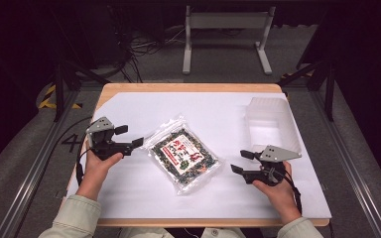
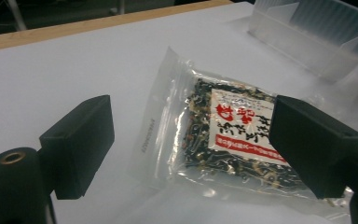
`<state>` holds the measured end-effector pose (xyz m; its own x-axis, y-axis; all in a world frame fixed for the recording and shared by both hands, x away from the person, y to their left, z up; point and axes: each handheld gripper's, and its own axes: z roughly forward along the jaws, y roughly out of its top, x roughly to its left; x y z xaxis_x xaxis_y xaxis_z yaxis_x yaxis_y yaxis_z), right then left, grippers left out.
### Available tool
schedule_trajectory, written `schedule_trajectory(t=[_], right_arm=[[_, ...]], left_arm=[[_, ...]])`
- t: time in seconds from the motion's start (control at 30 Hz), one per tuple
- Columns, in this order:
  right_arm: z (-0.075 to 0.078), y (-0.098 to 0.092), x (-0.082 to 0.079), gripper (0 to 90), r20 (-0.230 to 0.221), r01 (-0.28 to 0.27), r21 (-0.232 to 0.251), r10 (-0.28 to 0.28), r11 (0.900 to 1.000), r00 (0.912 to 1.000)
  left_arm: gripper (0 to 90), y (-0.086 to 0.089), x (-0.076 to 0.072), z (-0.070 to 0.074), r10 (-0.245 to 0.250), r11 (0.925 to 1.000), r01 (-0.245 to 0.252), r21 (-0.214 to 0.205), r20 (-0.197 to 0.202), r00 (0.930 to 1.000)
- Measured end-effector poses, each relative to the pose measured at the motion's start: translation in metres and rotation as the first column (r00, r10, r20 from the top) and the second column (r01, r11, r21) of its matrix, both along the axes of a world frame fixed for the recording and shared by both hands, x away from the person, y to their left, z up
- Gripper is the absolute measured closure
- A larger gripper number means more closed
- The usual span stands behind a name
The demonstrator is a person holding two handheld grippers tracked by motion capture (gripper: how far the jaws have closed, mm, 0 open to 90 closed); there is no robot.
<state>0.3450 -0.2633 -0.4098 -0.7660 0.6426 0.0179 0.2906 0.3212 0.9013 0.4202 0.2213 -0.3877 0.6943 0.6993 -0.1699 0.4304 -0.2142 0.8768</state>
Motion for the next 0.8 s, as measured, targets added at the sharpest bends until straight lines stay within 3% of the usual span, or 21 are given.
schedule_trajectory(t=[0.17, 0.33, 0.43, 0.8], right_arm=[[-0.001, 0.0, 0.0, 35.4, 0.0, -0.006, -0.002, 0.006, 1.0, 1.0], [-0.002, 0.002, 0.0, 35.7, 0.001, -0.011, -0.006, 0.011, 0.9999, 0.9999], [-0.002, 0.002, -0.001, 35.7, 0.002, -0.014, -0.008, 0.014, 0.9999, 0.9999], [-0.004, 0.002, -0.003, 35.7, -0.004, -0.015, -0.013, 0.014, 0.9998, 0.9999]], left_arm=[[14.2, 0.001, 0.011, -0.008, 0.017, 0.9998, -0.017, -0.013, -0.019, 0.9997], [14.5, 0.0, 0.017, -0.014, 0.033, 0.9994, -0.034, -0.012, -0.005, 0.9994], [15.0, 0.001, 0.02, -0.016, 0.041, 0.9986, -0.041, -0.034, -0.001, 0.9991], [15.2, -0.013, 0.038, -0.042, 0.037, 0.9991, -0.035, 0.025, -0.105, 0.9938]])
